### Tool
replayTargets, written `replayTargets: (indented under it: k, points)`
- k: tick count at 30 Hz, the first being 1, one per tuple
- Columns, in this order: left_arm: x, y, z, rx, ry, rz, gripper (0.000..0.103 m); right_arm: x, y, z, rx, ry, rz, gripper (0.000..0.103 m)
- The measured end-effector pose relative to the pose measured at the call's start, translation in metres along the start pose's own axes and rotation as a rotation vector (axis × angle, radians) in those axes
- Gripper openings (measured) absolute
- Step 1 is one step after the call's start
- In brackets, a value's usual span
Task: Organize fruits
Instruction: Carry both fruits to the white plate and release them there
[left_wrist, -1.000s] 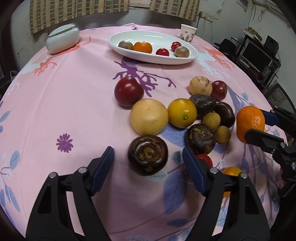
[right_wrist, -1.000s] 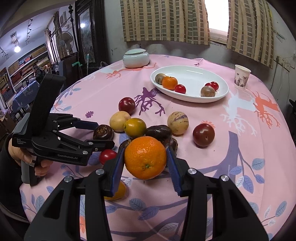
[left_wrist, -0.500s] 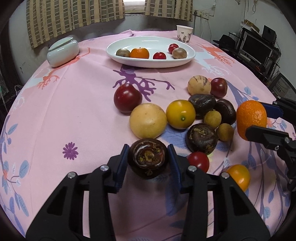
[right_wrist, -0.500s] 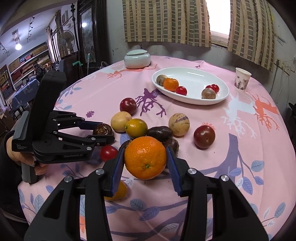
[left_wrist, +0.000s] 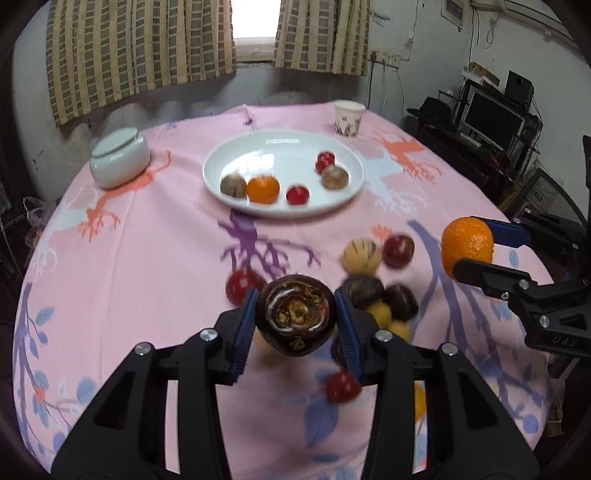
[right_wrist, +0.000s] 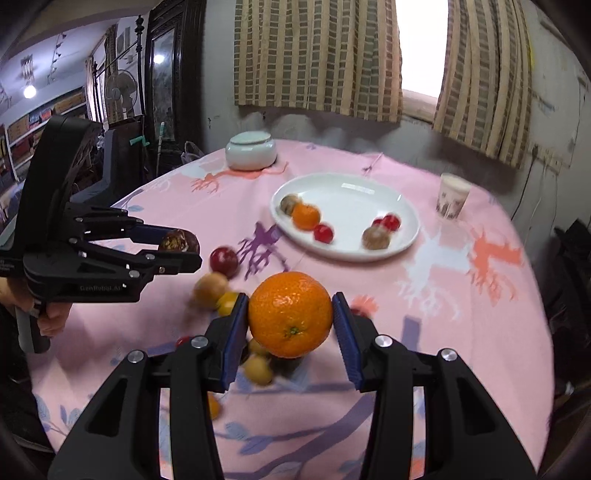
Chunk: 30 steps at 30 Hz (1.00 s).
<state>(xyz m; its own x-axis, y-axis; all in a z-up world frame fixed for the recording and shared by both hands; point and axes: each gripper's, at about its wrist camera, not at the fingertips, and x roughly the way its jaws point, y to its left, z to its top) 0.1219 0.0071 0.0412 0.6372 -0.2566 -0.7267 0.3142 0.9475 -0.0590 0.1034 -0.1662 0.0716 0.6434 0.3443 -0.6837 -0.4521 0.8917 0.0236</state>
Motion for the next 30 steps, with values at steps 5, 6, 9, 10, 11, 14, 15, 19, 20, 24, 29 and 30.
replayTargets:
  k: [5, 6, 9, 10, 11, 14, 15, 19, 20, 24, 29, 30]
  points:
    - [0.027, 0.008, 0.050, -0.031, -0.064, 0.049, 0.042, 0.027, -0.021, 0.031, -0.029, -0.024, -0.048, 0.046]
    - [0.036, 0.009, 0.059, -0.038, -0.062, 0.046, 0.042, 0.035, -0.026, 0.036, -0.033, -0.027, -0.062, 0.046]
    - [0.071, 0.015, 0.085, -0.063, -0.041, 0.059, 0.043, 0.069, -0.042, 0.049, -0.023, -0.008, -0.082, 0.046]
    - [0.082, 0.018, 0.092, -0.074, -0.034, 0.061, 0.043, 0.079, -0.046, 0.052, -0.021, -0.002, -0.089, 0.046]
    - [0.093, 0.021, 0.099, -0.088, -0.026, 0.059, 0.043, 0.090, -0.050, 0.055, -0.020, 0.009, -0.091, 0.046]
    - [0.126, 0.035, 0.116, -0.161, 0.012, 0.063, 0.042, 0.126, -0.064, 0.063, -0.006, 0.054, -0.089, 0.046]
    - [0.135, 0.039, 0.120, -0.179, 0.022, 0.064, 0.043, 0.138, -0.067, 0.064, -0.002, 0.077, -0.082, 0.046]
    - [0.159, 0.044, 0.130, -0.184, 0.037, 0.085, 0.043, 0.166, -0.072, 0.059, 0.004, 0.132, -0.061, 0.046]
    - [0.163, 0.045, 0.131, -0.187, 0.039, 0.084, 0.043, 0.170, -0.071, 0.057, 0.004, 0.139, -0.057, 0.046]
    - [0.174, 0.045, 0.133, -0.196, 0.043, 0.078, 0.043, 0.181, -0.068, 0.054, 0.007, 0.168, -0.054, 0.047]
    - [0.155, 0.038, 0.131, -0.183, -0.024, 0.117, 0.073, 0.163, -0.064, 0.056, -0.001, 0.081, -0.086, 0.067]
    - [0.150, 0.037, 0.130, -0.174, -0.033, 0.122, 0.074, 0.157, -0.063, 0.056, -0.009, 0.061, -0.100, 0.067]
